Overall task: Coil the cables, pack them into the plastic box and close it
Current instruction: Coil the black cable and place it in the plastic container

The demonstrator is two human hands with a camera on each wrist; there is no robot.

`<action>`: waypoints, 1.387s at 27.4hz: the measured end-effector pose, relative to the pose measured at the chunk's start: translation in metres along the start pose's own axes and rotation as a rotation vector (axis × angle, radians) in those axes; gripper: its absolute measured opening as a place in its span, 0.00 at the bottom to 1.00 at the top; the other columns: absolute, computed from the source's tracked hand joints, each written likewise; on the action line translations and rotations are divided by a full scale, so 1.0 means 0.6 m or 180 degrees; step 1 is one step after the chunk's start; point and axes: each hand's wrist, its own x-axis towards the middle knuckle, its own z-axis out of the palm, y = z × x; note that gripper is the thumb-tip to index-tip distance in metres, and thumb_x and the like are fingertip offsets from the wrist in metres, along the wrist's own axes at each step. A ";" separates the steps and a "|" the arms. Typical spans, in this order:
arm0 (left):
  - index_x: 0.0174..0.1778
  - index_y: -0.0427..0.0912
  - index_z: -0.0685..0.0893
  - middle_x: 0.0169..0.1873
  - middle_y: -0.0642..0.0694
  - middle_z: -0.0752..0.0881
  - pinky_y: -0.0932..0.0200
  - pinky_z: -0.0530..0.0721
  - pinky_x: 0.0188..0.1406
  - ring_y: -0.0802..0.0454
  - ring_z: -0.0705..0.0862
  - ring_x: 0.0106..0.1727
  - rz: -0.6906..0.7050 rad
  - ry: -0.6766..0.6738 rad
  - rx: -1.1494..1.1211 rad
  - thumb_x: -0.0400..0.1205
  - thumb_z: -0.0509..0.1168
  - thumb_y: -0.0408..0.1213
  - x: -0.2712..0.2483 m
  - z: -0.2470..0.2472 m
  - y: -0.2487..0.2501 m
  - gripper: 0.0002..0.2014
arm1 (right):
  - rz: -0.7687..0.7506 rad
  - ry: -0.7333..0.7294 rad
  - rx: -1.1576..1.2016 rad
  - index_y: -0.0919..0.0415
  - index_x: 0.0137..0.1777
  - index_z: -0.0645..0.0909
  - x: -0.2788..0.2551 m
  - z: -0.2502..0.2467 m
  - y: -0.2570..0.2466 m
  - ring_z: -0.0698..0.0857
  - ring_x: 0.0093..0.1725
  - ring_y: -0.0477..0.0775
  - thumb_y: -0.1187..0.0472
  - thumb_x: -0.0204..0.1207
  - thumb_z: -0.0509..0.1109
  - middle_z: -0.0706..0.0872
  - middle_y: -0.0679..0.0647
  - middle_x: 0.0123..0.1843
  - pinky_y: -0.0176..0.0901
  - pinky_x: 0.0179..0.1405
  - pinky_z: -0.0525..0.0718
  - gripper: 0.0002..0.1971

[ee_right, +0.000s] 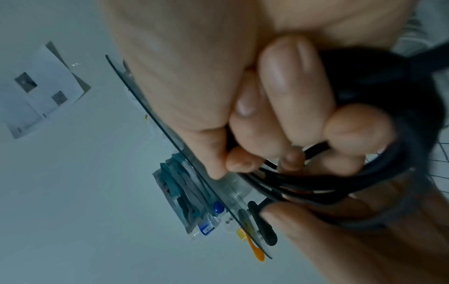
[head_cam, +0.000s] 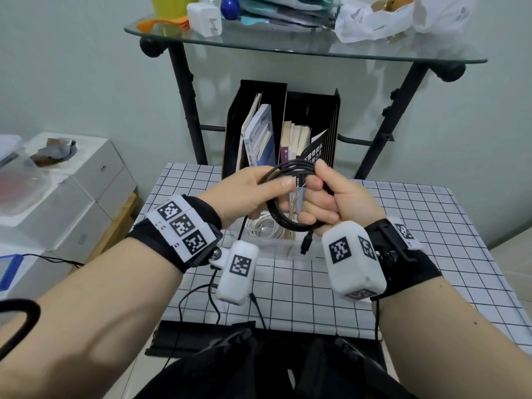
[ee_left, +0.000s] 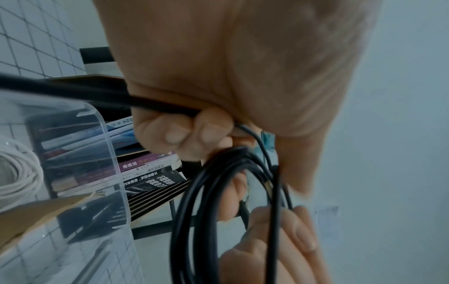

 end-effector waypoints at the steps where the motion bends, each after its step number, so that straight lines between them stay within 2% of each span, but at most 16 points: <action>1: 0.53 0.38 0.81 0.31 0.47 0.83 0.64 0.64 0.20 0.63 0.71 0.19 0.0092 -0.0035 -0.0032 0.84 0.62 0.44 0.000 0.001 0.000 0.11 | -0.0050 0.0006 0.0095 0.57 0.32 0.72 0.002 -0.001 -0.001 0.60 0.11 0.44 0.47 0.76 0.62 0.61 0.45 0.14 0.39 0.21 0.75 0.17; 3: 0.50 0.39 0.80 0.29 0.46 0.81 0.65 0.64 0.18 0.60 0.70 0.19 0.0242 0.0045 -0.0121 0.85 0.61 0.40 0.003 0.003 0.000 0.08 | -0.0140 0.0078 0.0174 0.58 0.32 0.72 0.004 0.001 -0.001 0.61 0.12 0.44 0.47 0.77 0.62 0.60 0.46 0.14 0.40 0.21 0.76 0.17; 6: 0.51 0.36 0.80 0.28 0.44 0.79 0.67 0.67 0.18 0.60 0.71 0.19 0.0267 0.0305 -0.0015 0.87 0.58 0.39 0.011 0.004 -0.003 0.10 | -0.0208 0.0255 0.0158 0.59 0.34 0.73 0.003 0.007 0.001 0.63 0.13 0.46 0.49 0.81 0.60 0.63 0.47 0.15 0.41 0.24 0.77 0.17; 9: 0.48 0.41 0.79 0.26 0.50 0.78 0.73 0.69 0.20 0.65 0.74 0.19 0.0387 0.0446 0.0519 0.87 0.57 0.38 0.012 0.004 0.000 0.08 | -0.0266 0.0434 0.0095 0.66 0.41 0.78 -0.001 0.012 -0.001 0.74 0.17 0.51 0.56 0.83 0.59 0.73 0.52 0.17 0.44 0.28 0.84 0.15; 11: 0.45 0.46 0.79 0.26 0.54 0.78 0.75 0.68 0.21 0.67 0.75 0.19 0.0447 0.0429 0.0801 0.87 0.57 0.39 0.013 0.003 0.001 0.08 | -0.0159 0.0409 -0.0016 0.70 0.45 0.80 -0.004 0.012 -0.005 0.76 0.17 0.53 0.59 0.79 0.61 0.75 0.54 0.19 0.46 0.32 0.86 0.13; 13: 0.43 0.46 0.78 0.26 0.53 0.77 0.74 0.67 0.19 0.65 0.73 0.19 0.0405 0.0305 0.0809 0.87 0.58 0.39 0.015 0.007 0.001 0.08 | -0.0040 0.0218 -0.0184 0.68 0.42 0.81 -0.006 0.008 -0.007 0.70 0.13 0.50 0.55 0.77 0.63 0.70 0.52 0.16 0.45 0.33 0.83 0.15; 16: 0.47 0.42 0.78 0.25 0.50 0.76 0.68 0.64 0.18 0.62 0.69 0.19 0.0176 0.0101 0.0197 0.87 0.57 0.39 0.016 0.011 0.000 0.07 | 0.0041 -0.0049 -0.0107 0.61 0.35 0.75 -0.005 0.000 -0.005 0.61 0.11 0.46 0.47 0.80 0.59 0.62 0.47 0.12 0.41 0.26 0.76 0.18; 18: 0.49 0.41 0.79 0.26 0.50 0.79 0.65 0.61 0.19 0.61 0.70 0.19 0.0069 0.0062 -0.0133 0.87 0.58 0.38 0.015 0.011 0.000 0.06 | 0.0020 -0.0075 -0.0054 0.59 0.34 0.73 -0.003 -0.002 -0.005 0.60 0.10 0.45 0.47 0.82 0.57 0.62 0.47 0.12 0.39 0.23 0.75 0.19; 22: 0.53 0.40 0.79 0.32 0.49 0.84 0.64 0.64 0.22 0.56 0.73 0.27 0.0096 -0.0029 -0.0119 0.83 0.65 0.37 0.014 0.013 -0.010 0.06 | -0.0103 0.0066 0.0180 0.59 0.32 0.71 -0.001 -0.003 -0.006 0.61 0.09 0.46 0.47 0.84 0.54 0.61 0.47 0.11 0.39 0.20 0.75 0.22; 24: 0.49 0.39 0.78 0.33 0.45 0.83 0.65 0.67 0.19 0.56 0.71 0.22 0.0129 -0.0054 -0.0181 0.84 0.64 0.36 0.015 0.019 -0.013 0.04 | -0.0206 0.0146 0.0320 0.58 0.31 0.73 0.001 -0.006 -0.004 0.62 0.10 0.46 0.46 0.84 0.54 0.61 0.47 0.11 0.39 0.22 0.75 0.23; 26: 0.45 0.38 0.77 0.32 0.42 0.83 0.65 0.68 0.16 0.56 0.69 0.17 0.0167 0.0016 -0.0322 0.85 0.61 0.33 0.019 0.021 -0.010 0.04 | -0.0264 0.0224 0.0298 0.57 0.31 0.74 0.004 -0.009 -0.002 0.63 0.11 0.46 0.46 0.83 0.54 0.63 0.47 0.12 0.41 0.29 0.70 0.23; 29: 0.44 0.38 0.76 0.30 0.41 0.83 0.64 0.66 0.16 0.55 0.68 0.16 0.0151 0.0042 -0.0377 0.85 0.59 0.32 0.023 0.019 -0.005 0.05 | -0.0205 0.0248 0.0236 0.59 0.34 0.73 0.005 -0.012 -0.006 0.68 0.14 0.47 0.48 0.84 0.54 0.67 0.48 0.14 0.43 0.35 0.65 0.20; 31: 0.44 0.39 0.75 0.31 0.41 0.83 0.64 0.66 0.16 0.55 0.68 0.16 0.0132 0.0005 -0.0380 0.85 0.59 0.32 0.026 0.018 -0.007 0.05 | -0.0164 0.0150 0.0241 0.58 0.34 0.74 0.005 -0.013 -0.010 0.66 0.13 0.47 0.48 0.83 0.55 0.66 0.47 0.14 0.43 0.34 0.66 0.20; 33: 0.47 0.35 0.76 0.33 0.40 0.84 0.65 0.67 0.16 0.56 0.68 0.16 0.0122 -0.0005 -0.0371 0.86 0.59 0.33 0.026 0.020 -0.008 0.05 | -0.0122 0.0179 0.0309 0.57 0.31 0.74 0.006 -0.010 -0.012 0.62 0.12 0.46 0.47 0.82 0.57 0.62 0.47 0.13 0.41 0.27 0.72 0.21; 36: 0.56 0.26 0.76 0.37 0.38 0.83 0.66 0.68 0.18 0.59 0.67 0.16 0.0090 -0.0053 -0.0408 0.86 0.61 0.39 0.028 0.020 -0.017 0.16 | -0.0128 0.0307 0.0460 0.56 0.28 0.71 0.003 -0.005 -0.014 0.59 0.10 0.47 0.45 0.81 0.58 0.59 0.47 0.13 0.38 0.20 0.75 0.22; 38: 0.56 0.28 0.78 0.40 0.32 0.80 0.64 0.70 0.21 0.58 0.67 0.17 0.0053 -0.0018 -0.0498 0.82 0.63 0.48 0.027 0.018 -0.026 0.22 | -0.0157 0.0329 0.0571 0.55 0.27 0.70 0.001 -0.005 -0.019 0.59 0.10 0.46 0.44 0.81 0.57 0.59 0.47 0.12 0.38 0.18 0.74 0.23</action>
